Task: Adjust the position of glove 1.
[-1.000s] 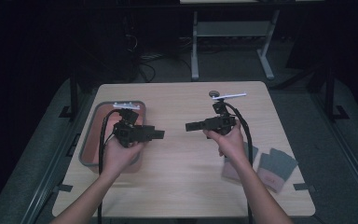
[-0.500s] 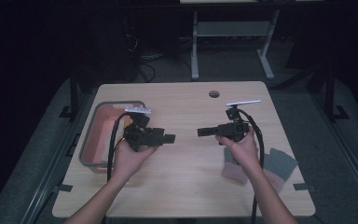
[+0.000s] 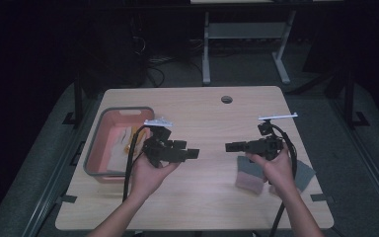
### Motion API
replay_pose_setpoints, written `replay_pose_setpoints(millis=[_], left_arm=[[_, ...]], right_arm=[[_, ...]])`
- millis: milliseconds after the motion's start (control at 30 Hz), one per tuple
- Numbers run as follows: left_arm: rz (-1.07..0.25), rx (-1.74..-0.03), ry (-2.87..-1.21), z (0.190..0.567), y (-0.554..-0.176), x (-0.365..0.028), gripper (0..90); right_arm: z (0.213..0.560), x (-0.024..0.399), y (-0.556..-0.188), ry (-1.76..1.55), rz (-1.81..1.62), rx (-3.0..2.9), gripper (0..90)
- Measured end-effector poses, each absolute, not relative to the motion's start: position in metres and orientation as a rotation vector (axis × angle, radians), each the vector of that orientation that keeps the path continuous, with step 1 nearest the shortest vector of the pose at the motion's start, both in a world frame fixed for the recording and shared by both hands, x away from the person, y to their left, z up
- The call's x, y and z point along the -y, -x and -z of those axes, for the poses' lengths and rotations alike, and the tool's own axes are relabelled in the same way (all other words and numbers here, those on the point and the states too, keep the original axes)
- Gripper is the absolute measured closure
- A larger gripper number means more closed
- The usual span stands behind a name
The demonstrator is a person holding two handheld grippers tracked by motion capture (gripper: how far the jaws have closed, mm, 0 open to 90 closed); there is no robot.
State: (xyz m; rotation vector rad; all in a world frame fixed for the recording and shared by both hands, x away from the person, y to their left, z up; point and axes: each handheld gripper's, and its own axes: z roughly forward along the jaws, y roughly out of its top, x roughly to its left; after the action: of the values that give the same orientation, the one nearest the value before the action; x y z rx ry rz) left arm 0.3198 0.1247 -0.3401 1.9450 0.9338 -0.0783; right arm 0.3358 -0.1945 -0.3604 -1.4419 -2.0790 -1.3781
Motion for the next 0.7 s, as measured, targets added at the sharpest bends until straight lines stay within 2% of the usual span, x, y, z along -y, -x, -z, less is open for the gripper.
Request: replay_pose_setpoints(millis=[700], left_arm=[[0.151,-0.868,-1.974,0.353,-0.32,-0.083,30.9]], right_arm=[[0.382,0.257,-0.319,1.604,1.351,2.077,45.5]])
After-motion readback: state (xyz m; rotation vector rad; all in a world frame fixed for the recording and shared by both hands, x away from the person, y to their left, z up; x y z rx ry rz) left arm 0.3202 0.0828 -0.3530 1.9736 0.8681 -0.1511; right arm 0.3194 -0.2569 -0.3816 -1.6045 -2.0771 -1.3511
